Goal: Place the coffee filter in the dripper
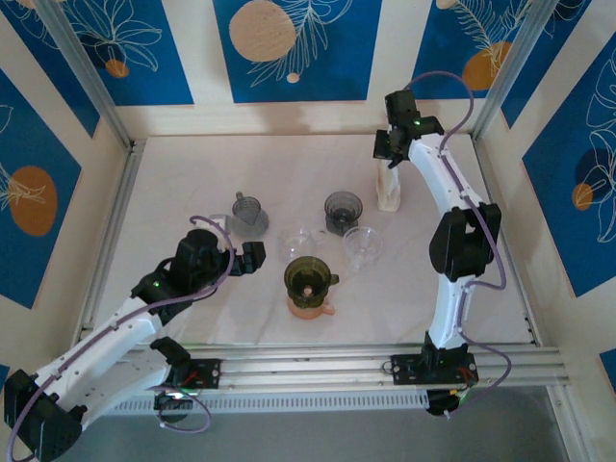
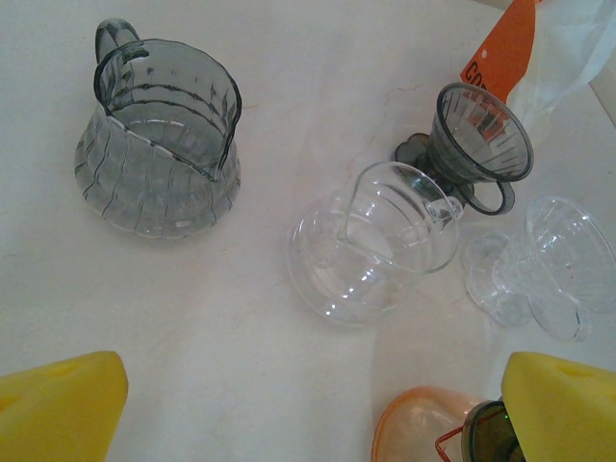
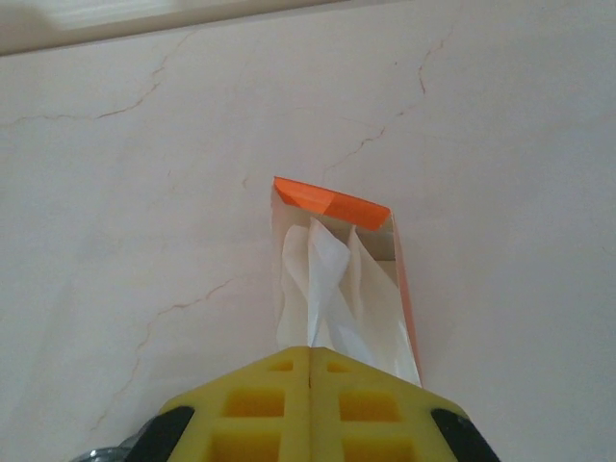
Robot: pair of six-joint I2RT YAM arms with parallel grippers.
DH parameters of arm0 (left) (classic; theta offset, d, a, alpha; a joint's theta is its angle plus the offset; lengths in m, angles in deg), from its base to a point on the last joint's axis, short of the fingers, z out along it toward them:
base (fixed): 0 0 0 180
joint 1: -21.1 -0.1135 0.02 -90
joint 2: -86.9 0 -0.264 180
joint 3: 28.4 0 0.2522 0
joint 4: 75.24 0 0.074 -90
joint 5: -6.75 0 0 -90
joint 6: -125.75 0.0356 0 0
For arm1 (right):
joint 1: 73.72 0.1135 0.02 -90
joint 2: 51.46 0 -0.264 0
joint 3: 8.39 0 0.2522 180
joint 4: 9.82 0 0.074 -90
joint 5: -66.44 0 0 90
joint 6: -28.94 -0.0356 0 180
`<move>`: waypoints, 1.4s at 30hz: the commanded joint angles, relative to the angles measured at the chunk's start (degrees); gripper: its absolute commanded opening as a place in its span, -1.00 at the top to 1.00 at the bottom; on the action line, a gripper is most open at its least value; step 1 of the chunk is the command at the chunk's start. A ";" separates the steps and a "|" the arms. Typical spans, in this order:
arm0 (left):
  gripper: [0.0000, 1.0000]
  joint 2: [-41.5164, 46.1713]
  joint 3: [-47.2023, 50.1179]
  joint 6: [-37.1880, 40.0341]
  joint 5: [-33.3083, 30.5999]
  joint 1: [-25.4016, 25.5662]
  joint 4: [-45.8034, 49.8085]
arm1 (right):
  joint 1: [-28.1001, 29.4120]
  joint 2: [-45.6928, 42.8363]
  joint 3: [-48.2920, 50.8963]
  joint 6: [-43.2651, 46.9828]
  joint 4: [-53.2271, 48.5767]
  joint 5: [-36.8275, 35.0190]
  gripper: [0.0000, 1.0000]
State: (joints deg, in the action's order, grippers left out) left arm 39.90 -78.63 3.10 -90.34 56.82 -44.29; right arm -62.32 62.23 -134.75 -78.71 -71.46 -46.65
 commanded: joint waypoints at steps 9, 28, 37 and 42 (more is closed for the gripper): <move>-1.00 1.07 -1.75 -0.78 2.08 -0.88 0.77 | 4.13 -18.52 10.37 0.64 1.57 -2.33 1.00; -1.00 3.94 -4.62 -0.25 -0.33 -0.94 6.87 | 31.79 -42.84 17.28 -2.32 -12.89 4.97 1.00; -1.00 3.67 -6.40 -0.55 -0.99 -1.10 8.87 | 42.64 -43.38 15.02 -7.24 -19.63 9.00 1.00; -1.00 3.50 -6.33 -1.03 -0.57 -1.04 8.84 | 46.15 -42.46 15.30 -9.40 -21.87 10.65 1.00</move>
State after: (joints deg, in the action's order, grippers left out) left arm 43.57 -83.26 2.84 -90.38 56.56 -36.51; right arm -17.45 19.58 -118.07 -85.52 -90.15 -38.28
